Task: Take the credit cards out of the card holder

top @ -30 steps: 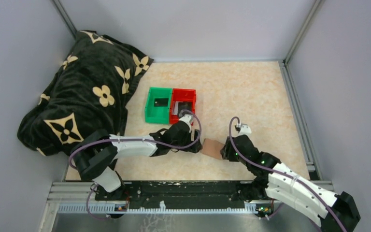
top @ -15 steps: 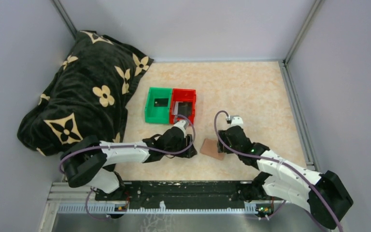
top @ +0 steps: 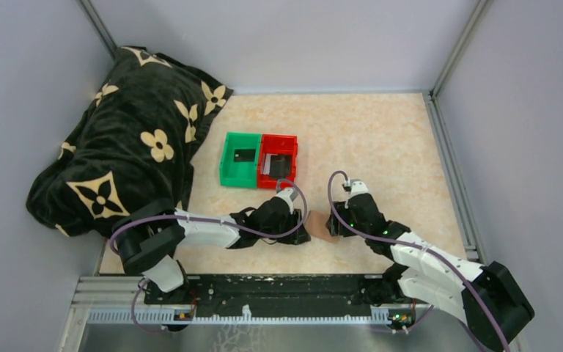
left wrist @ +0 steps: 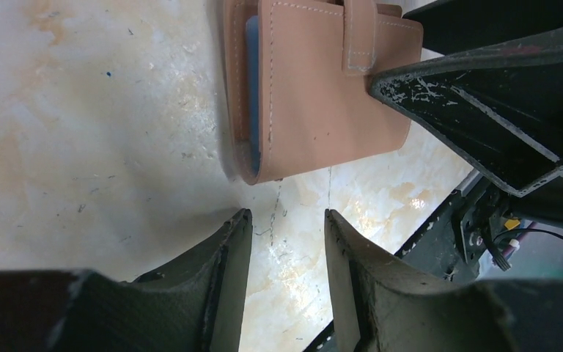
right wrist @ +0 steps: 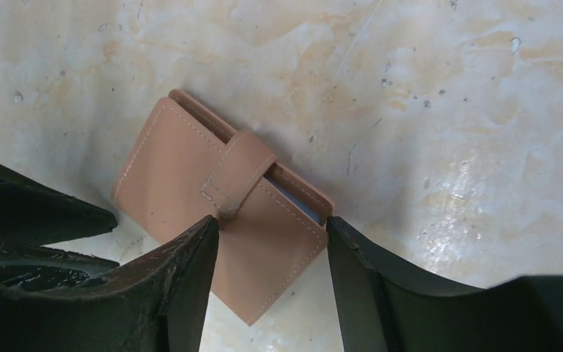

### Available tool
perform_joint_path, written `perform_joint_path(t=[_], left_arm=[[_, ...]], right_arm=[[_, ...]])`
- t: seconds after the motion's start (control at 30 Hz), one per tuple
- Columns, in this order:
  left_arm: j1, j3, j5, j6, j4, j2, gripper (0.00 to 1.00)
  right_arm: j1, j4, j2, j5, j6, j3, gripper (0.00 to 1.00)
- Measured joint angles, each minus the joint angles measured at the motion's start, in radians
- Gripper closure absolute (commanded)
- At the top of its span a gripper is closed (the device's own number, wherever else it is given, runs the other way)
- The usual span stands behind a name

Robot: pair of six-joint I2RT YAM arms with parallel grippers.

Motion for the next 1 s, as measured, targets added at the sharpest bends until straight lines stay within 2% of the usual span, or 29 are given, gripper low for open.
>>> perform_joint_path(t=[0.1, 0.13, 0.3, 0.53, 0.6, 0.63, 0.67, 0.73, 0.8, 1.0], left_arm=[[0.0, 0.005, -0.009, 0.002, -0.011, 0.0, 0.52], [0.0, 0.008, -0.011, 0.003, -0.015, 0.0, 0.52], [0.0, 0.021, -0.029, 0.01, -0.041, 0.0, 0.52], [0.0, 0.031, -0.035, 0.018, -0.058, 0.0, 0.5], [0.0, 0.031, -0.037, 0.019, -0.059, 0.0, 0.44], [0.0, 0.032, -0.039, 0.021, -0.061, -0.002, 0.38], [0.0, 0.034, -0.042, 0.024, -0.064, -0.005, 0.29], [0.0, 0.035, -0.048, 0.031, -0.08, -0.023, 0.19], [0.0, 0.035, -0.057, 0.036, -0.113, -0.064, 0.16], [-0.002, 0.038, -0.092, 0.06, -0.175, -0.228, 0.14]], right_arm=[[0.0, 0.014, -0.011, -0.028, 0.005, -0.014, 0.55], [0.0, 0.019, -0.015, -0.04, 0.007, -0.019, 0.6], [0.0, 0.041, -0.034, -0.092, 0.029, -0.044, 1.0], [0.0, 0.031, -0.112, -0.114, 0.066, -0.046, 1.0], [0.0, 0.013, -0.14, -0.117, 0.069, -0.039, 1.0], [0.0, -0.001, -0.153, -0.116, 0.069, -0.031, 1.0], [0.0, -0.018, -0.166, -0.112, 0.068, -0.02, 1.0], [0.0, -0.058, -0.187, -0.094, 0.059, 0.018, 1.0], [0.0, -0.09, -0.196, -0.066, 0.046, 0.063, 1.0], [0.0, -0.165, -0.198, 0.108, -0.011, 0.194, 1.0]])
